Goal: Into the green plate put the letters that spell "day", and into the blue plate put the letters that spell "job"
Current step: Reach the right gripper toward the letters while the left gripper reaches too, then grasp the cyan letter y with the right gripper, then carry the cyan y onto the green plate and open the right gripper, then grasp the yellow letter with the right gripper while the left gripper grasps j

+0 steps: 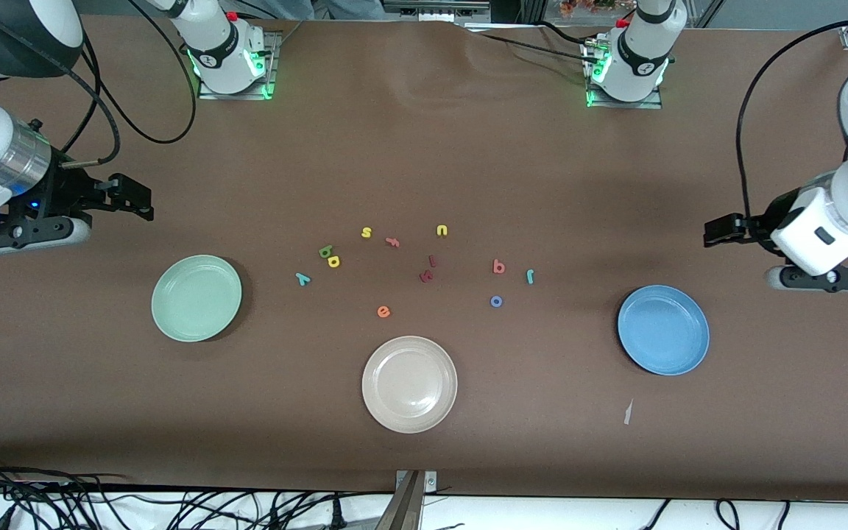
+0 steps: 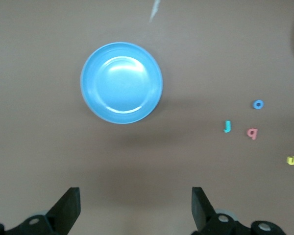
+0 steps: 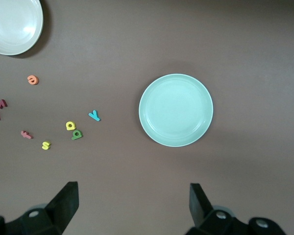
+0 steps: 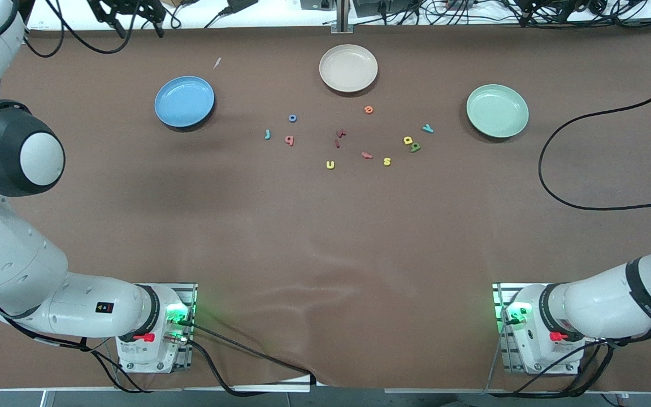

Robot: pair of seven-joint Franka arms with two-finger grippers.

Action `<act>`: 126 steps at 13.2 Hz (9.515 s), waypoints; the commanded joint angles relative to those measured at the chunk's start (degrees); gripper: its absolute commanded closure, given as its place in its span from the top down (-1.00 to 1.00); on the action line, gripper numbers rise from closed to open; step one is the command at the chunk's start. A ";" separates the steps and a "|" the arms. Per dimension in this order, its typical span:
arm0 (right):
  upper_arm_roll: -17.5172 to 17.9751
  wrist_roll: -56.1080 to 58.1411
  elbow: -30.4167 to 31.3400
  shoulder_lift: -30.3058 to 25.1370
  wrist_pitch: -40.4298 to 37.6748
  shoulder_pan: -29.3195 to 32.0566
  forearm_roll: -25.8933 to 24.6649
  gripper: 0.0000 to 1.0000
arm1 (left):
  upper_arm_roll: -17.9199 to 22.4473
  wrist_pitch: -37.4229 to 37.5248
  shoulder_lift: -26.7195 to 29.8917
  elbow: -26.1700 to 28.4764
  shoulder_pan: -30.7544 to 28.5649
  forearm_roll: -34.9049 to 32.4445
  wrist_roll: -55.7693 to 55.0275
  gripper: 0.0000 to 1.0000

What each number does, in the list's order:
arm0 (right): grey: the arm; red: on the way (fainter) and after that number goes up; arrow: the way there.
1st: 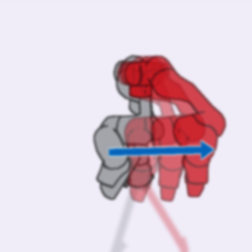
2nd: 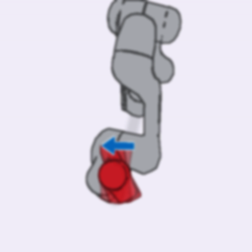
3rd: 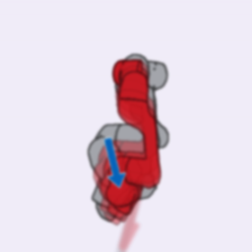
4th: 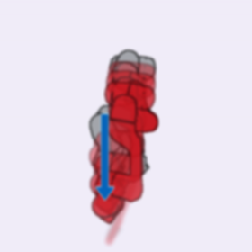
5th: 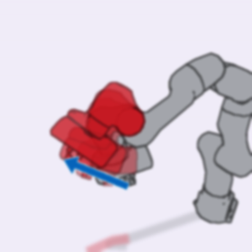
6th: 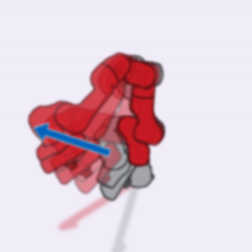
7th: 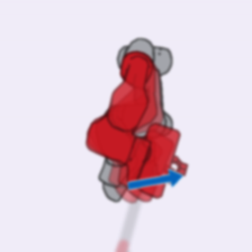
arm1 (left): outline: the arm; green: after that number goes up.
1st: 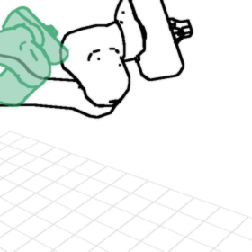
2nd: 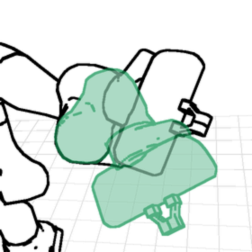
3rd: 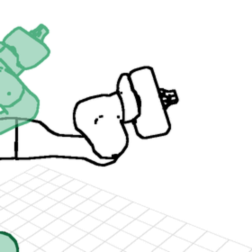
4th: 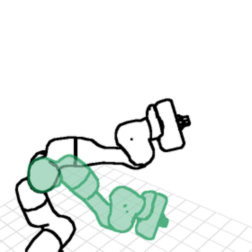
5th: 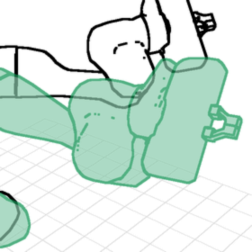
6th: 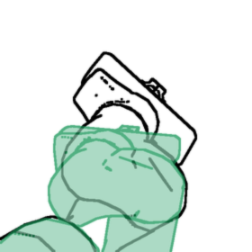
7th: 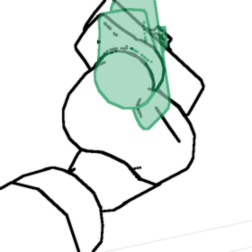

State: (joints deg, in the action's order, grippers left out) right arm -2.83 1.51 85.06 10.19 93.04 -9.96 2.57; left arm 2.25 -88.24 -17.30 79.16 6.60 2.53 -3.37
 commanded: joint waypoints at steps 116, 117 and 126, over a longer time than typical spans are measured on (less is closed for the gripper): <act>14.43 -26.65 26.91 22.77 56.81 -8.15 -12.77 0.40 | -2.51 -57.31 -16.19 33.69 17.65 1.34 48.98 -0.10; 14.43 -26.65 27.09 22.68 56.81 -8.15 -12.77 0.37 | -2.51 -57.31 -16.19 33.69 17.65 1.34 48.98 -0.23; 14.52 -28.76 29.55 23.30 59.09 -8.76 -13.12 -0.16 | -2.42 -53.30 -13.65 32.38 14.42 2.30 48.28 -1.00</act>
State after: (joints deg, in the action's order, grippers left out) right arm 11.74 -25.52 114.05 33.57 150.93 -18.28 -9.27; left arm 0.08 -144.92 -33.86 111.15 23.74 4.80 44.55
